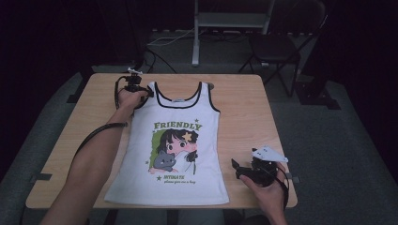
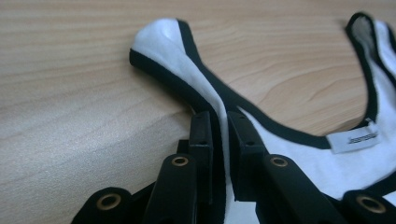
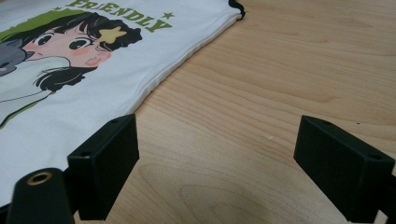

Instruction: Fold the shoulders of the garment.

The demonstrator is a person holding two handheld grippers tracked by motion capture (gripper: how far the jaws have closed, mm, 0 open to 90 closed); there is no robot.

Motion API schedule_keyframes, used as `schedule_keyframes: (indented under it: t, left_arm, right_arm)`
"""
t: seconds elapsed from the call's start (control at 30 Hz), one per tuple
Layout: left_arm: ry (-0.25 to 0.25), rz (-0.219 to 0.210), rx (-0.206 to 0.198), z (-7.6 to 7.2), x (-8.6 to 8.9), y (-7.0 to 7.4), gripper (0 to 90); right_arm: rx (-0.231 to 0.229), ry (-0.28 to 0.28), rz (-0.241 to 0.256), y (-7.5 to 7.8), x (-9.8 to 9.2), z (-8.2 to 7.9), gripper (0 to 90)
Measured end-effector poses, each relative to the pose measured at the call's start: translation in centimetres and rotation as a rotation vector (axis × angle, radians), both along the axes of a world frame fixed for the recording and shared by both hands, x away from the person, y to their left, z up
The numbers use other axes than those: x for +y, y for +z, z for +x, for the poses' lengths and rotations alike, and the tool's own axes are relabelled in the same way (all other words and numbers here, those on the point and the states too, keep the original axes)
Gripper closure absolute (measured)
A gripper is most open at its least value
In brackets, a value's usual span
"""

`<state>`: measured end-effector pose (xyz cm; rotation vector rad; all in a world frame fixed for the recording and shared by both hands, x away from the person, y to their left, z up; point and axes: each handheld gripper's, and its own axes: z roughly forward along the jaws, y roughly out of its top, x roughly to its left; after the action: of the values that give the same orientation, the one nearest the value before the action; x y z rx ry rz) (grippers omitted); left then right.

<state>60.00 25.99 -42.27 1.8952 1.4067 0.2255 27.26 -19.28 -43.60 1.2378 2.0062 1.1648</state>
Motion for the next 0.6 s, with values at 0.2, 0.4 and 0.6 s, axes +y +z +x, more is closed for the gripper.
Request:
schedule_keyframes:
  t: [0.2, 0.4, 0.6]
  left_arm:
    - [-0.029, -0.004, -0.041, -0.8, -0.4, 1.5, 80.9]
    - [-0.043, -0.017, -0.066, -1.6, -0.7, 2.4, 80.8]
    - [-0.046, -0.021, -0.078, -2.2, -0.7, 2.7, 80.8]
  right_arm:
    - [-0.005, 0.004, -0.005, 0.1, 0.1, -0.1, 13.4]
    - [-0.004, 0.005, -0.012, 0.1, 0.2, -0.1, 13.3]
    - [-0.012, 0.006, -0.016, 0.2, 0.1, -0.2, 13.4]
